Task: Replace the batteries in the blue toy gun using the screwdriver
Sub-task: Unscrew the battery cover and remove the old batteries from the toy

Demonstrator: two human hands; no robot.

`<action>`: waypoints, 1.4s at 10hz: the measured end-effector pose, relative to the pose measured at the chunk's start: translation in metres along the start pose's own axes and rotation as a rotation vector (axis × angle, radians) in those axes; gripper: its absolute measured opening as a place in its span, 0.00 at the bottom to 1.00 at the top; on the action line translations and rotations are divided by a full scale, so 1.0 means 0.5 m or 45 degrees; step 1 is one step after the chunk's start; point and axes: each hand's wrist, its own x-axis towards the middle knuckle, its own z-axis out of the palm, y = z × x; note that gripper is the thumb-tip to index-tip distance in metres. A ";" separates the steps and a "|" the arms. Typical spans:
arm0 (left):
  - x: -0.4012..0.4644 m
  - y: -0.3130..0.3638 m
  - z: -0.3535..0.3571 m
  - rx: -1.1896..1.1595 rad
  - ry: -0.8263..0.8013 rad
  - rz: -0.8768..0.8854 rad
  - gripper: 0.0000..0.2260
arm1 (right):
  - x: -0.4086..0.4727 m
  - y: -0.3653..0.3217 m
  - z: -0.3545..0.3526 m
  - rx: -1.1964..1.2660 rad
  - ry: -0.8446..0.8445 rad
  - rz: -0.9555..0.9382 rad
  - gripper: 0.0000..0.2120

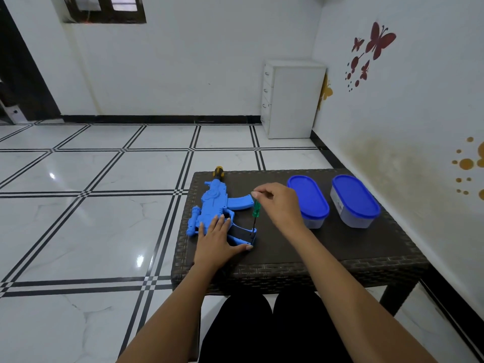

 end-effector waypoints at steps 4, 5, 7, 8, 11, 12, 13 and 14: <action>-0.001 0.001 0.001 -0.017 -0.003 -0.007 0.44 | 0.004 0.001 0.002 0.074 -0.042 0.012 0.10; 0.000 0.001 0.002 -0.010 -0.009 -0.010 0.44 | 0.000 0.003 0.007 0.112 0.040 0.030 0.08; 0.001 0.001 0.002 -0.012 -0.011 -0.010 0.45 | 0.007 -0.004 0.000 0.098 -0.032 0.037 0.13; 0.002 0.000 0.002 -0.009 -0.008 -0.008 0.45 | 0.000 0.000 0.006 0.118 -0.005 0.014 0.11; 0.003 -0.002 0.004 -0.001 -0.010 -0.004 0.45 | 0.002 0.000 0.004 0.045 -0.008 0.038 0.15; 0.002 -0.002 0.004 0.006 -0.013 -0.005 0.45 | 0.000 -0.001 0.003 0.011 -0.018 -0.002 0.13; 0.001 -0.001 0.002 -0.008 -0.009 -0.008 0.45 | -0.004 0.001 0.008 0.038 0.051 -0.009 0.10; 0.000 0.000 0.002 -0.012 0.001 -0.009 0.44 | -0.004 -0.001 0.011 0.028 0.082 0.019 0.10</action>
